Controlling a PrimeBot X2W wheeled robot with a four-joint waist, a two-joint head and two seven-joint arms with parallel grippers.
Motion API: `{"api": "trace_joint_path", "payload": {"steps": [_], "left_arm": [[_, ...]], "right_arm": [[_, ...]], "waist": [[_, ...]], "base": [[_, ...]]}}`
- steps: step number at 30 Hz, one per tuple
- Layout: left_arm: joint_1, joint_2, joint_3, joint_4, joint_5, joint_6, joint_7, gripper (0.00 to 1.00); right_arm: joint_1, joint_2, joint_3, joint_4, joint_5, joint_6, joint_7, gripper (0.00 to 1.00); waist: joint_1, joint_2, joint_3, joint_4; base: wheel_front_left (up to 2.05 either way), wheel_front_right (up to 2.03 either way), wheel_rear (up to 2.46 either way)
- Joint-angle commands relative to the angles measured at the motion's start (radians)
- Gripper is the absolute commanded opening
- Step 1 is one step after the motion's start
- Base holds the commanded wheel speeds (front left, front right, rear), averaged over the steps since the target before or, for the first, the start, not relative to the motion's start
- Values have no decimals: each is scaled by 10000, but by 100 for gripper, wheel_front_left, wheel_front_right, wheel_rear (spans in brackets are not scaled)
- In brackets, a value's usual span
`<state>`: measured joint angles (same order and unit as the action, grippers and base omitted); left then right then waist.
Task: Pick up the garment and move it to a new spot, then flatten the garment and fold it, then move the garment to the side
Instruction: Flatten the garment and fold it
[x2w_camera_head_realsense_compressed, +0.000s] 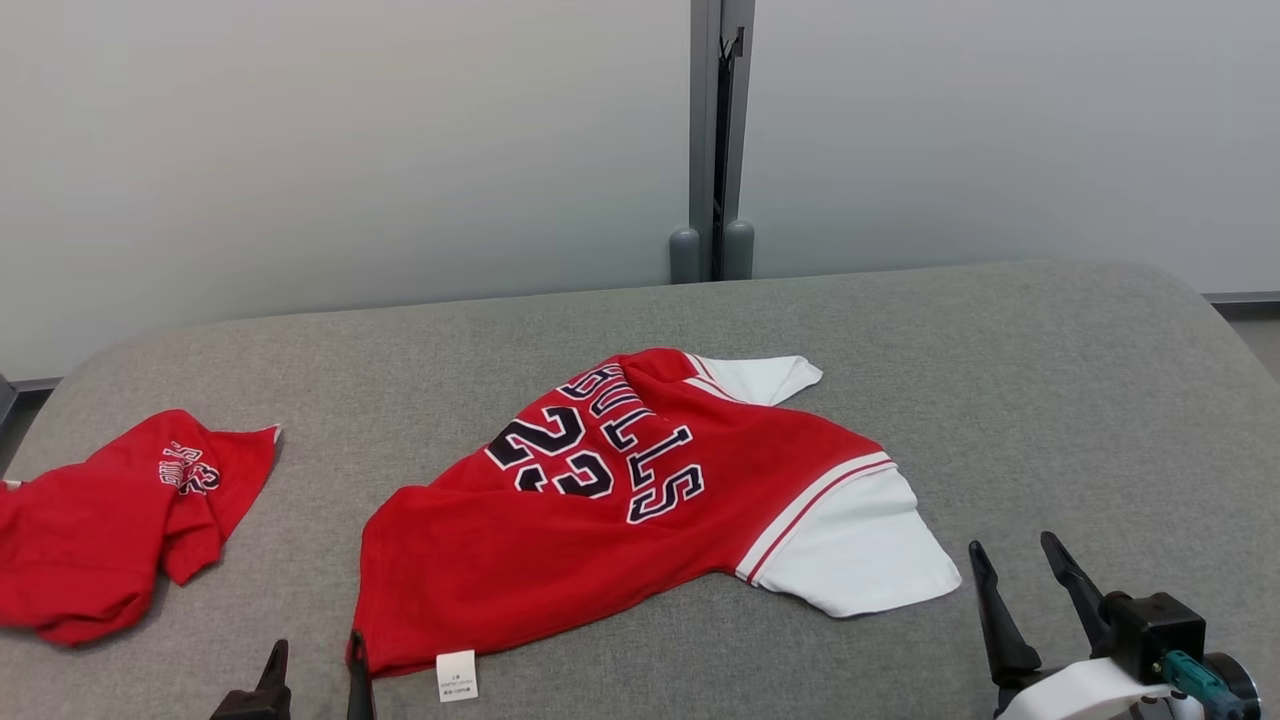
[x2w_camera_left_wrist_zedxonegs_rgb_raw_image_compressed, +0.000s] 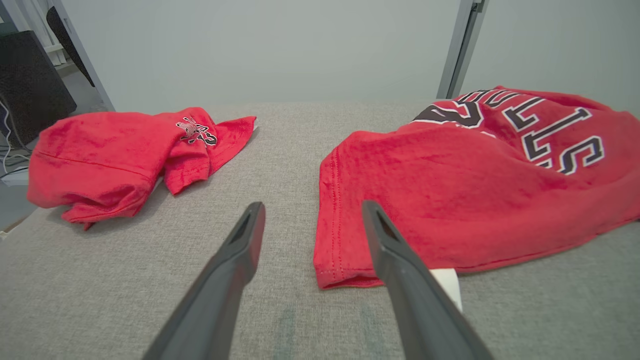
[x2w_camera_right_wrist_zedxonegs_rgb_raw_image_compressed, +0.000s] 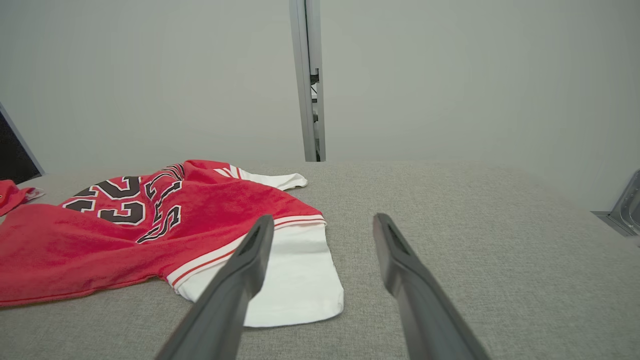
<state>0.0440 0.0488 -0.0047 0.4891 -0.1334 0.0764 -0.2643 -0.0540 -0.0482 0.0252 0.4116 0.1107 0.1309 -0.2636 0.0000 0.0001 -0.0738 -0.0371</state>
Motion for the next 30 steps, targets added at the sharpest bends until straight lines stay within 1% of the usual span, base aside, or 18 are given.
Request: {"api": "trace_joint_path", "payload": {"steps": [1,8,13,17,25,30], "left_arm": [[12,41,-27,-1,-73,21,0,100],[-291,44,-277,246,-694,-129,0,100],[-474,41,-485,724,-1226,-320,0,100],[-616,43,-529,1125,-1589,-354,-1,100],[-873,39,-640,1168,-2009,-745,0,100],[-1094,40,-598,1243,-2133,-803,0,100]], "right_arm": [[0,-52,-10,14,7,-2,-15,100],[-205,-52,125,197,138,-2,-15,100],[-313,-54,148,337,108,-2,-15,100],[-377,-52,140,424,57,-2,-15,100],[-585,-54,115,441,117,-2,-15,100],[-698,-54,185,418,154,-2,-15,100]], "waist": [[0,-1,30,17],[0,-1,385,127],[0,-1,740,171],[0,-1,911,143],[0,-1,1256,66],[0,-1,1493,11]], "base": [[0,0,0],[0,0,0],[0,0,0],[0,0,0],[0,0,0],[0,0,0]]}}
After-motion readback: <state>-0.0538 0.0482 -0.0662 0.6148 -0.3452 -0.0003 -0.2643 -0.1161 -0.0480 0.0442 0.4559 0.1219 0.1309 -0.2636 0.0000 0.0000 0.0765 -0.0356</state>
